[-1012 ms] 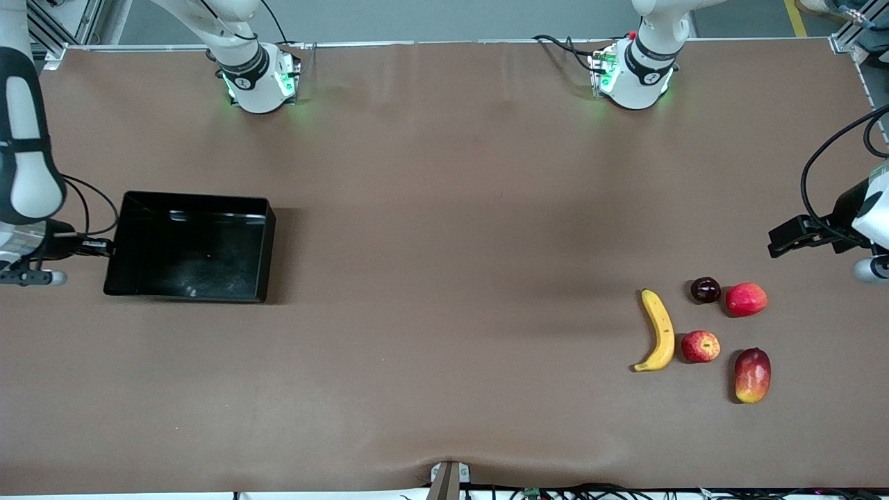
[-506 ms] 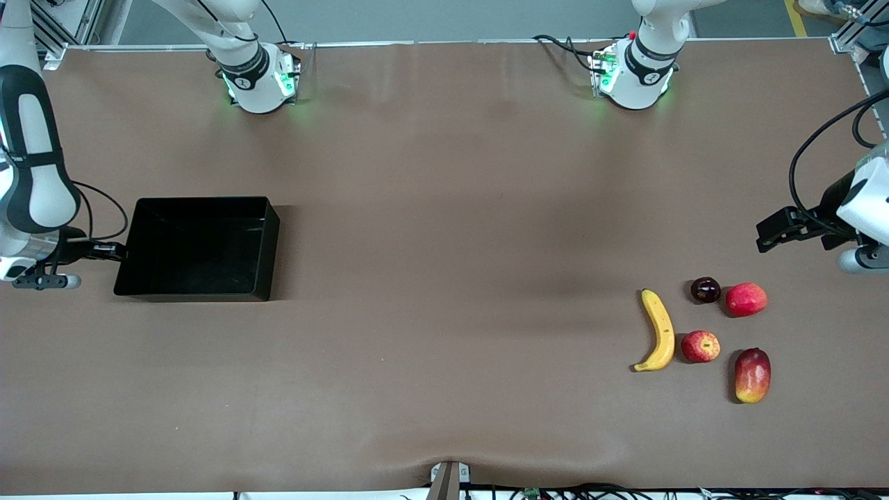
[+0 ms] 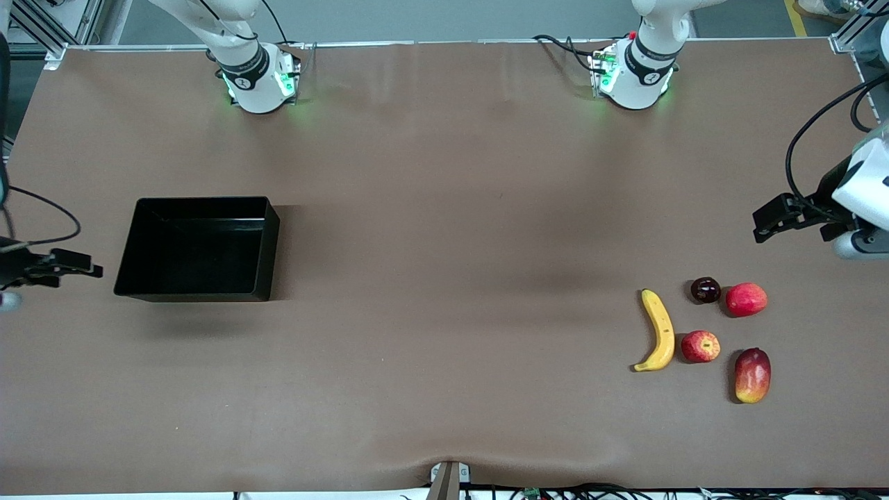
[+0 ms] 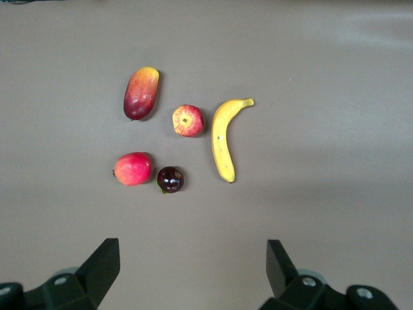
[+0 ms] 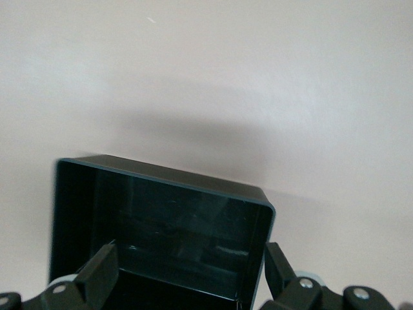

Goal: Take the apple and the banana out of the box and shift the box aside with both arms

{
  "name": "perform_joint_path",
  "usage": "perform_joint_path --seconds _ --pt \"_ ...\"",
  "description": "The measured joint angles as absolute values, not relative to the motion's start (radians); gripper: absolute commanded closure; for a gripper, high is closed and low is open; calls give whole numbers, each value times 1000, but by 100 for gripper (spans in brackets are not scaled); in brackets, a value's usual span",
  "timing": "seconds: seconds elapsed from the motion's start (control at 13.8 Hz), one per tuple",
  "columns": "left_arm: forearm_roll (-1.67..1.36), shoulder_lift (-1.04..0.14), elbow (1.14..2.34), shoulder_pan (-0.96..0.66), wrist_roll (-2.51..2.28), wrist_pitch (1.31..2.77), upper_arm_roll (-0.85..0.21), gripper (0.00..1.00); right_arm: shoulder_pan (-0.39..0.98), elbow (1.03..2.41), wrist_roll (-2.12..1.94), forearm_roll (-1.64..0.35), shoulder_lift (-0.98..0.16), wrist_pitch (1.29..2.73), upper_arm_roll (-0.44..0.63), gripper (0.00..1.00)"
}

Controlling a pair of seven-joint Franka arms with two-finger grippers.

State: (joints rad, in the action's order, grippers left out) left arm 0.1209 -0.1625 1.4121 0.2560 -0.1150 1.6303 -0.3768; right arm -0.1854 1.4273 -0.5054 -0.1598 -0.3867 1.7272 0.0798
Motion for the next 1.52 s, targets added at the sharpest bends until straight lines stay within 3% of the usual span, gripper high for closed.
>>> perform_joint_path --seconds 0.36,0.8,1.16,1.52 --pt "121 -115 1416 227 -105 1567 -355 0 -57 1303 -156 -154 -359 1522 72 0" --pt "98 1 1530 -5 -50 1542 -99 0 13 1302 1 -83 -120 1320 74 0" --pt "69 75 1624 -35 -41 1580 -77 0 1 1486 -8 -42 66 1333 83 0" --pt "62 74 1629 -29 -41 1592 -72 0 -16 1535 -97 -42 75 1396 88 0"
